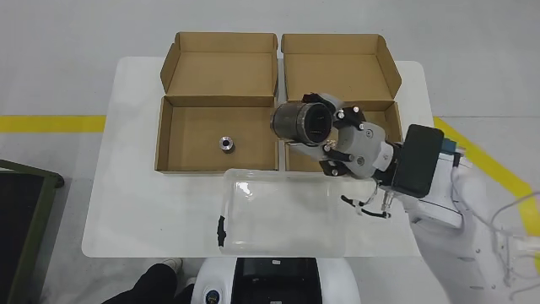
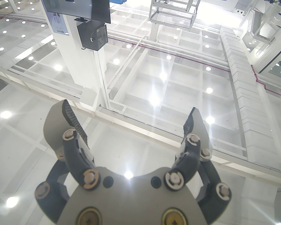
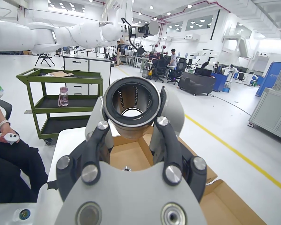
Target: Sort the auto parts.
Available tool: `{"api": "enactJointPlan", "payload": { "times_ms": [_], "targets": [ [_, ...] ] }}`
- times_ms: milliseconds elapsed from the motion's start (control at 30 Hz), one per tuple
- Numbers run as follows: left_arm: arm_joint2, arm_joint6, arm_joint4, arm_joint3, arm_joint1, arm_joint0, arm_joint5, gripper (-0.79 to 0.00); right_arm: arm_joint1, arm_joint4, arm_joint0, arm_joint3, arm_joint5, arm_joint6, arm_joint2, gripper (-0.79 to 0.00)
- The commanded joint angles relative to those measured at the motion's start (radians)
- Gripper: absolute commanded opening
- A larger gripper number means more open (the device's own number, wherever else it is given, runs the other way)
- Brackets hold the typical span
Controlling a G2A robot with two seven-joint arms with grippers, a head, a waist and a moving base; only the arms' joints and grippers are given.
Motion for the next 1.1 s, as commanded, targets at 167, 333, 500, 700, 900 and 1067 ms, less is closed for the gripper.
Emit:
{"api": "enactJointPlan", "payload": {
  "times_ms": [167,333,500,700,900,1067],
  "targets": [
    [0.0,0.0,0.0,0.0,0.0,0.0,0.0,0.0,-0.001,-0.003,0.003,-0.007,0.026,-0.038,0.007,-0.785],
    [0.0,0.0,0.0,0.0,0.0,0.0,0.0,0.0,-0.001,-0.01,0.006,-0.005,0.027,-0.049,0.0,-0.785],
    [0.0,0.0,0.0,0.0,0.0,0.0,0.0,0.0,-0.001,-0.043,0.009,0.008,0.022,-0.035,-0.015,-0.785],
    [0.0,0.0,0.0,0.0,0.0,0.0,0.0,0.0,-0.001,-0.085,0.007,0.037,0.02,-0.011,-0.055,-0.785],
    [0.0,0.0,0.0,0.0,0.0,0.0,0.0,0.0,-0.005,-0.114,0.024,0.089,0.015,0.019,-0.114,-0.785],
    [0.0,0.0,0.0,0.0,0.0,0.0,0.0,0.0,-0.01,-0.134,0.06,0.142,0.023,0.059,-0.166,-0.785]
  ]
}}
